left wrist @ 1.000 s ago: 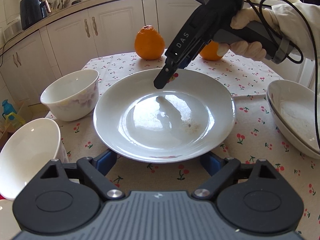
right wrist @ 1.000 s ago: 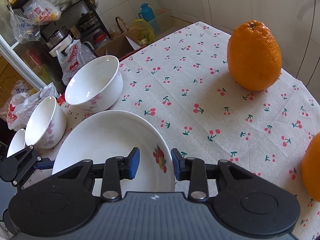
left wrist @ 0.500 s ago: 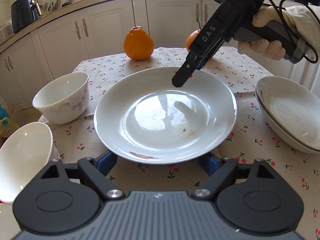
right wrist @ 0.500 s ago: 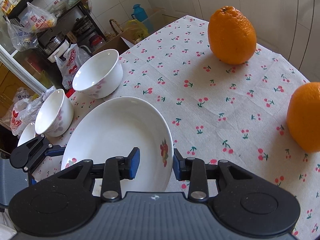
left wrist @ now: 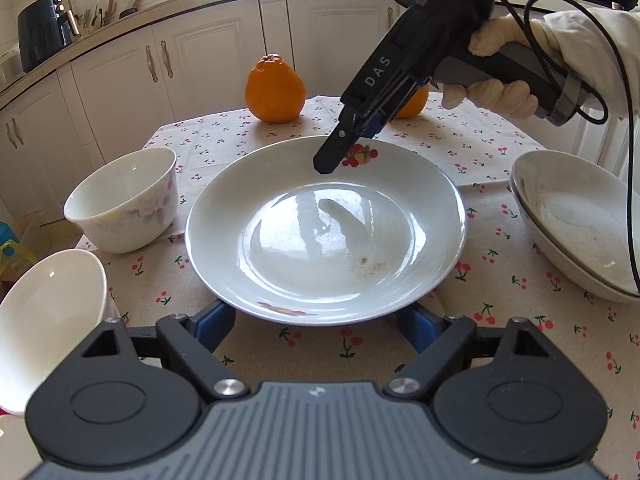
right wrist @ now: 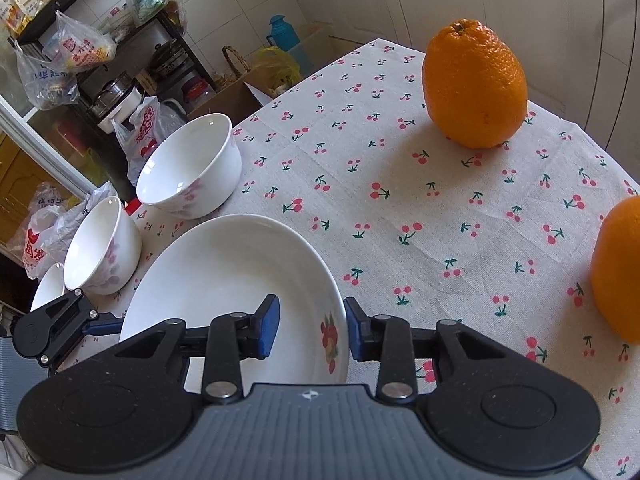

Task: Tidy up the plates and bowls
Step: 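Lift the plate with both grippers and carry it toward the plate stack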

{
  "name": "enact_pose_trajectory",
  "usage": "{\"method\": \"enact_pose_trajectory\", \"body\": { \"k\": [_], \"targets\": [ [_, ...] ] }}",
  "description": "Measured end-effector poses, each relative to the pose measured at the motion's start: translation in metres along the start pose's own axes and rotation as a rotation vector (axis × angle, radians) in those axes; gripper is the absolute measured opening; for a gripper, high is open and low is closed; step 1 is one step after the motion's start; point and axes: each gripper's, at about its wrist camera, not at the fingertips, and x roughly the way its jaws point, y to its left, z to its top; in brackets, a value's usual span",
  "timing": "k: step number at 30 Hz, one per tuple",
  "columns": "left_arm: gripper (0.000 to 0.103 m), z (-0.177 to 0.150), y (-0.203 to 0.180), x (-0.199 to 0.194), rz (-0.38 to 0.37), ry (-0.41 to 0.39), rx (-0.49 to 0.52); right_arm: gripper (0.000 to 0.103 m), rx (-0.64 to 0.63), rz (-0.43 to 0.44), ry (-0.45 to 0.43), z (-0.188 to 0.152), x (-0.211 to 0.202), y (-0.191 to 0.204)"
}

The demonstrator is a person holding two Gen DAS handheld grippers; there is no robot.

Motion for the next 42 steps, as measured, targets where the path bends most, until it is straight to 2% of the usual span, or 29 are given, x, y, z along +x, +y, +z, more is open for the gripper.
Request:
{"method": "enact_pose_trajectory", "body": {
  "k": [15, 26, 35, 42],
  "targets": [
    [0.085, 0.002, 0.001, -0.015, -0.002, -0.024, 0.005, 0.040, 0.007, -0.027, -0.025, -0.012, -0.021, 0.012],
    [0.085, 0.006, -0.008, -0.032, -0.021, -0.053, 0.054, 0.040, 0.021, -0.034, -0.087, -0.030, -0.050, 0.023],
    [0.085, 0.011, -0.027, -0.049, -0.067, -0.067, 0.112, 0.040, 0.056, -0.062, -0.143, -0.062, -0.082, 0.028],
    [0.085, 0.014, -0.051, -0.061, -0.123, -0.092, 0.181, 0.040, 0.104, -0.106, -0.207, -0.103, -0.119, 0.033]
  ]
}}
